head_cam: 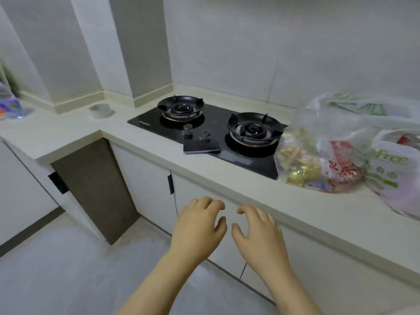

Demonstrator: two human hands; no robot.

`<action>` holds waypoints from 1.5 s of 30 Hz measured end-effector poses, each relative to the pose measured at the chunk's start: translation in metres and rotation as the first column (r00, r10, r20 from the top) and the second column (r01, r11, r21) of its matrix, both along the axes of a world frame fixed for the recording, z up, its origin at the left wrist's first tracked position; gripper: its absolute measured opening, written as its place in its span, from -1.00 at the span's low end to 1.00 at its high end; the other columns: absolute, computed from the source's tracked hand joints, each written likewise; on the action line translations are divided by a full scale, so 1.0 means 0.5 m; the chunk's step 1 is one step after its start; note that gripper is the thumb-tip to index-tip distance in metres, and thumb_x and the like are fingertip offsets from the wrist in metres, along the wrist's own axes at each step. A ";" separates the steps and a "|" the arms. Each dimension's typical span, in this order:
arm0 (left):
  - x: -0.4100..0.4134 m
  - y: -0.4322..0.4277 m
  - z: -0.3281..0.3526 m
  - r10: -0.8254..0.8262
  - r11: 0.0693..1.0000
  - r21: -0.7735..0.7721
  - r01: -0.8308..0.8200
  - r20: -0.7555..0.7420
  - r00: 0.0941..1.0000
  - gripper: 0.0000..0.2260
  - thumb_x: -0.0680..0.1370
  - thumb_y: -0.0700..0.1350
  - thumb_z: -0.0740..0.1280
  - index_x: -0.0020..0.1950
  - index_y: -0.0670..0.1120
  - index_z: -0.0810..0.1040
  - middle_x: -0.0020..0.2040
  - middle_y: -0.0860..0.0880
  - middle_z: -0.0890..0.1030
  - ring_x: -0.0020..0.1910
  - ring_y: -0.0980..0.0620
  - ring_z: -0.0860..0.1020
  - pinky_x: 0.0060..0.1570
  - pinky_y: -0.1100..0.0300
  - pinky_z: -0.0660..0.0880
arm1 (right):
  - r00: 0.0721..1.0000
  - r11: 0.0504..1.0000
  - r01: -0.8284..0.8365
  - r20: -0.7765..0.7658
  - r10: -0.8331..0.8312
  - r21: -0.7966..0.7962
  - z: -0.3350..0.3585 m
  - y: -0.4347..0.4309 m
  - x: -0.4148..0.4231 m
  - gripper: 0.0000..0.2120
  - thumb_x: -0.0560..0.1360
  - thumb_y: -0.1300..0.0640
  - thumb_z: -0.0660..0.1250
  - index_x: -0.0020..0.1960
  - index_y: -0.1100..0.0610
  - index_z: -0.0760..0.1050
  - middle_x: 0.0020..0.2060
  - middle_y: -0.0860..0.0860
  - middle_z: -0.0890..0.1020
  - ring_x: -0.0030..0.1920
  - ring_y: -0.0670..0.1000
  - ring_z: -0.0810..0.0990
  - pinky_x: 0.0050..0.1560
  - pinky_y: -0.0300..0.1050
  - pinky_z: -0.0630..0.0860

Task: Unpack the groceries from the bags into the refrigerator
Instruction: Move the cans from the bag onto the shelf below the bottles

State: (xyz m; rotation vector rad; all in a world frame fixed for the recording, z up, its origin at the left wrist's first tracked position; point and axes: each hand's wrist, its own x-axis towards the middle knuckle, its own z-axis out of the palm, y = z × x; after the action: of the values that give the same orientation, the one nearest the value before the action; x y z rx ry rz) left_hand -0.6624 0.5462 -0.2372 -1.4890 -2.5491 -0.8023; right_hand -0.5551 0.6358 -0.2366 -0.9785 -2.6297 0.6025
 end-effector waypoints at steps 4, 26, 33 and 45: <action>-0.037 0.091 -0.003 -0.128 0.992 -0.012 0.128 0.012 0.992 -0.71 0.58 0.01 0.17 0.28 0.01 0.47 0.21 0.09 0.50 0.17 0.06 0.43 0.11 0.24 0.34 | 0.991 0.991 0.135 0.012 -0.135 -0.014 0.001 0.060 -0.011 -0.69 0.55 -0.04 0.15 0.29 -0.08 0.31 0.26 -0.19 0.39 0.28 -0.10 0.30 0.26 -0.20 0.23; 0.065 0.547 0.007 -0.413 0.907 0.075 0.415 -0.035 0.910 -0.68 0.40 0.02 0.13 -0.07 -0.07 0.61 -0.13 0.00 0.61 -0.16 -0.09 0.57 -0.30 0.08 0.54 | 0.862 0.865 0.492 -0.195 -0.468 0.100 -0.005 0.437 0.128 -0.77 0.37 0.08 0.33 0.02 0.05 0.53 -0.04 0.00 0.60 0.03 0.15 0.53 0.01 0.03 0.42; 0.161 0.694 0.035 -0.452 0.889 0.085 0.450 0.001 0.892 -0.52 0.39 0.12 0.00 0.00 -0.10 0.59 -0.04 -0.07 0.60 -0.04 -0.15 0.53 -0.09 0.02 0.51 | 0.807 0.819 0.556 -0.328 -0.491 0.144 0.014 0.588 0.224 -0.81 0.38 0.17 0.38 -0.01 0.14 0.55 -0.08 0.08 0.62 0.01 0.20 0.54 0.04 0.07 0.45; 0.260 0.863 0.033 -0.584 0.792 0.098 0.603 -0.169 0.794 -0.53 0.39 0.00 0.14 0.30 0.04 0.29 0.36 -0.14 0.40 0.39 -0.23 0.32 0.21 -0.09 0.37 | 0.712 0.587 0.702 -0.396 -0.579 0.403 0.022 0.714 0.332 -0.55 0.35 -0.05 0.14 0.19 0.05 0.46 0.23 0.13 0.51 0.24 0.22 0.45 0.15 0.15 0.42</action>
State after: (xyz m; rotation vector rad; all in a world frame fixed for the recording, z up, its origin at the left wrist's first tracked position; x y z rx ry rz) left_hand -0.5322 0.9778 -0.2207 -2.2422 -1.8659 -0.8847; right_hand -0.3893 0.9926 -0.2256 -1.4424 -1.8350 -0.1931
